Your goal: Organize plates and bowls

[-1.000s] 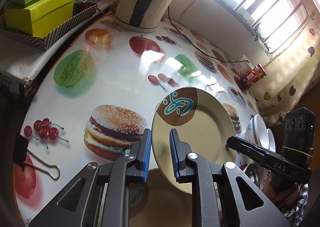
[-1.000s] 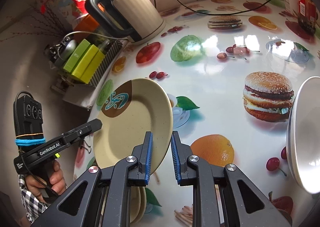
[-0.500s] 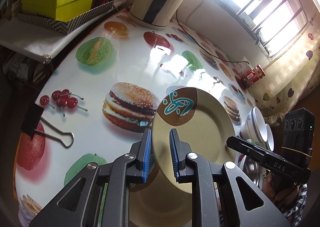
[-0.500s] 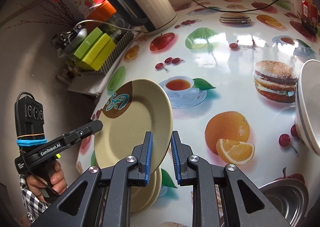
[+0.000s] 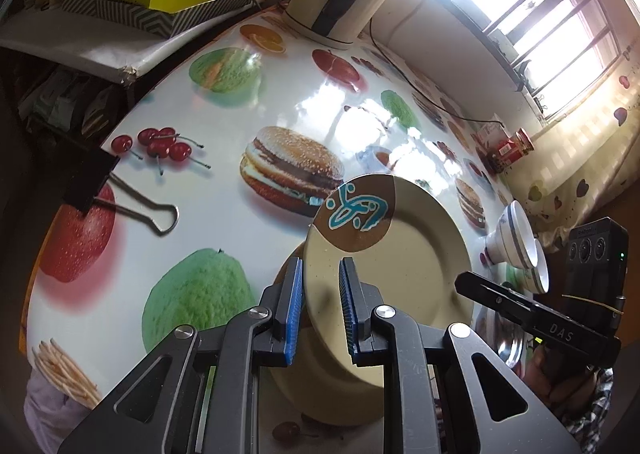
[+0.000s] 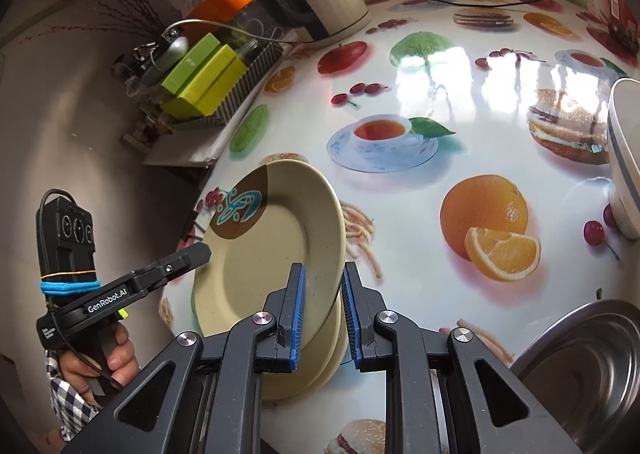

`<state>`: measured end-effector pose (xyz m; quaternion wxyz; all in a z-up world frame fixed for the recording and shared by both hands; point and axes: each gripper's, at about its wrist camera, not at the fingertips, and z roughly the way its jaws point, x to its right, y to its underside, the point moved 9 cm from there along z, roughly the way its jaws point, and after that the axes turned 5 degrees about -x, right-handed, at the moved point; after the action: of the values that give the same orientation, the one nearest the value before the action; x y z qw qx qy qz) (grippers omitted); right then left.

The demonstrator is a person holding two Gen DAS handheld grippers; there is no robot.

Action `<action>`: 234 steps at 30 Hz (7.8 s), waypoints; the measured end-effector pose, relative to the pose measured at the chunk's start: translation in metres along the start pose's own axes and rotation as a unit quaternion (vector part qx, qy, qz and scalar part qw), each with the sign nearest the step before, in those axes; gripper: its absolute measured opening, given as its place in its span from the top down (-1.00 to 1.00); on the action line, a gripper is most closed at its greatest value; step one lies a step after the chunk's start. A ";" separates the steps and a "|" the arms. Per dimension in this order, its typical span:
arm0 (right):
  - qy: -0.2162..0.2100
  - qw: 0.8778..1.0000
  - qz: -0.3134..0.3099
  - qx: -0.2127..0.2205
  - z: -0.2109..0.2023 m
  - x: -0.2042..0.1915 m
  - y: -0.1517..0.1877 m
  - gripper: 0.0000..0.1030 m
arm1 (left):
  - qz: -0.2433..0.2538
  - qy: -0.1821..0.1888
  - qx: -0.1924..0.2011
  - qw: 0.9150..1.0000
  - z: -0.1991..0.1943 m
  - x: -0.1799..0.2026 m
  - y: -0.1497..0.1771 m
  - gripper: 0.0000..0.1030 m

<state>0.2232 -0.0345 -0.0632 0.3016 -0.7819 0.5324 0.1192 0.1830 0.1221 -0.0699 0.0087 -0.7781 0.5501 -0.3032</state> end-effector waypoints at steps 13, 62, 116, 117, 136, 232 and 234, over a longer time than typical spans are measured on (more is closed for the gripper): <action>0.001 1.000 0.000 -0.015 0.011 -0.004 0.021 0.63 | 0.004 -0.008 -0.008 1.000 -0.002 -0.011 0.018 0.63; 0.049 0.998 -0.039 -0.009 0.018 -0.007 0.038 0.53 | 0.016 -0.021 -0.004 1.000 -0.005 -0.010 0.028 0.62; 0.045 0.999 0.020 0.010 0.039 0.002 0.006 0.24 | 0.033 -0.008 -0.003 0.999 0.032 -0.014 -0.011 0.25; 0.046 0.999 0.023 0.011 0.039 0.003 0.004 0.24 | 0.033 -0.009 -0.002 0.999 0.033 -0.014 -0.014 0.25; 0.048 0.997 0.057 0.033 0.053 0.012 -0.037 0.24 | 0.044 -0.021 0.003 0.999 0.046 -0.015 -0.052 0.25; 0.258 0.931 0.117 0.230 -0.178 0.181 0.004 -0.09 | 0.283 0.028 -0.013 0.959 0.112 0.293 -0.016 0.23; 0.259 0.931 0.118 0.229 -0.176 0.186 0.001 -0.09 | 0.285 0.024 -0.015 0.958 0.118 0.294 -0.017 0.23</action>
<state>0.2743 -0.2815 -0.0190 0.3077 -0.6265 0.6936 -0.1782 0.3168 -0.1621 -0.0242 0.0697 -0.5812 0.7539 -0.2984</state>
